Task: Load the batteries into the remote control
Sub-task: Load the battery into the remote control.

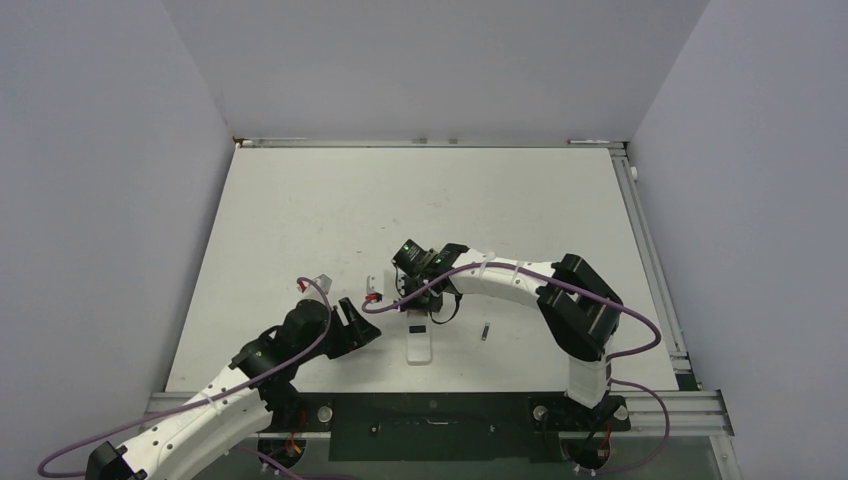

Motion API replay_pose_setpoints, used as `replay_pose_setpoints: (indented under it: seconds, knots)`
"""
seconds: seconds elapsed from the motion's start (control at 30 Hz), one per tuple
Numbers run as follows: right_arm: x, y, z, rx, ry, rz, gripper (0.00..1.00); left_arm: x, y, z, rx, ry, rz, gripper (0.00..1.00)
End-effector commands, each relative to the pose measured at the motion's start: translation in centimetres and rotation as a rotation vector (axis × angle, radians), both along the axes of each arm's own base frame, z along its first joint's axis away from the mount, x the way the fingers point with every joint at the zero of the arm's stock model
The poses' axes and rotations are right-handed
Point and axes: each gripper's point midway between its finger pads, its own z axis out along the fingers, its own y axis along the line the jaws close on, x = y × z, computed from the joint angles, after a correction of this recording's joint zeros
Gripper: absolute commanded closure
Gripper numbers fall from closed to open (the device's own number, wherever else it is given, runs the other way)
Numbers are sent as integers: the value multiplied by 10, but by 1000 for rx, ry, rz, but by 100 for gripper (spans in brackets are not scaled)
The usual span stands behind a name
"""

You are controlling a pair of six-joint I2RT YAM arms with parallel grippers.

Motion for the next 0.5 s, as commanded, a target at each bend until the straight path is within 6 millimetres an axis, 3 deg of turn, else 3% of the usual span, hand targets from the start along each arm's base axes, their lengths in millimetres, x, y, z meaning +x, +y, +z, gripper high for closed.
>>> replay_pose_setpoints:
  seconds: [0.0,0.47]
  knots:
    - [1,14,7,33,-1,32,87,2,0,2,-18,8,22,39]
    - [-1,16,1,19,14,34,84,2,-2,1,-28,11,19,38]
